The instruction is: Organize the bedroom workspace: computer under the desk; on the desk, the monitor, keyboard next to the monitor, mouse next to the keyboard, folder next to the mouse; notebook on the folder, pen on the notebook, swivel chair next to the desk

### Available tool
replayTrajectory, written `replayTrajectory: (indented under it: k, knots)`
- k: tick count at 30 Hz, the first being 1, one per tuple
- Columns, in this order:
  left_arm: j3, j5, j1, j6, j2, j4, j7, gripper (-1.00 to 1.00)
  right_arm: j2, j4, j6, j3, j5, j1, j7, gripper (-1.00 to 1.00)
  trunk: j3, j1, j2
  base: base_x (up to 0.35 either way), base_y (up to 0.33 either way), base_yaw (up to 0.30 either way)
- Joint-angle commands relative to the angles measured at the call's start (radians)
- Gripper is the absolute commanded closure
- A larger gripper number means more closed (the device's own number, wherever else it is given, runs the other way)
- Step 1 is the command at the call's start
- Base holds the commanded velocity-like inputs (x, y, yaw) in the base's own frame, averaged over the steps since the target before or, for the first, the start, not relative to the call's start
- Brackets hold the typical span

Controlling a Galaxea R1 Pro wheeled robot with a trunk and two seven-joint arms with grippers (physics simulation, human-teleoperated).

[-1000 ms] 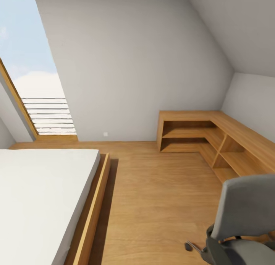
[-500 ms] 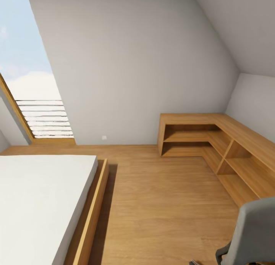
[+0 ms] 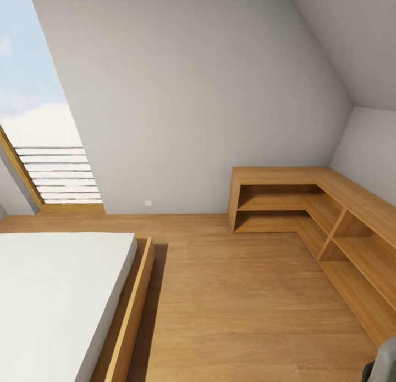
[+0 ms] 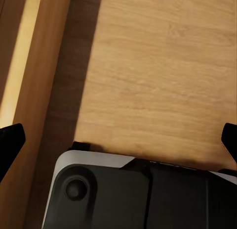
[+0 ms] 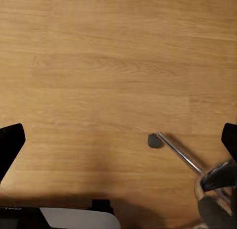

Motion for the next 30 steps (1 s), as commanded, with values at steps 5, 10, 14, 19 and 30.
replayTrajectory:
  k: [5, 10, 14, 19, 30]
  knots:
    - [0.005, 0.004, 0.000, 0.000, -0.001, -0.002, -0.005, -1.00, 0.000, 0.003, -0.003, 0.009, -0.003, -0.001, -0.005, -1.00, -0.002, 0.001, -0.002, 0.302, 0.000, 0.000]
    - [0.005, 0.004, 0.000, 0.000, -0.001, -0.002, -0.005, -1.00, 0.000, 0.003, -0.003, 0.009, -0.003, -0.001, -0.005, -1.00, -0.002, 0.001, -0.002, 0.302, 0.000, 0.000]
    - [0.005, 0.004, 0.000, 0.000, -0.001, -0.002, -0.005, -1.00, 0.000, 0.003, -0.003, 0.009, -0.003, -0.001, -0.005, -1.00, -0.002, 0.001, -0.002, 0.302, 0.000, 0.000]
    - [0.005, 0.004, 0.000, 0.000, -0.001, -0.002, -0.005, -1.00, 0.000, 0.003, -0.003, 0.009, -0.003, -0.001, -0.005, -1.00, -0.002, 0.001, -0.002, 0.302, 0.000, 0.000]
    - [0.004, 0.004, 0.000, 0.000, -0.001, 0.000, -0.005, -1.00, 0.002, 0.002, -0.003, 0.009, -0.003, -0.001, -0.005, -1.00, -0.002, 0.001, -0.002, 0.301, 0.000, 0.000]
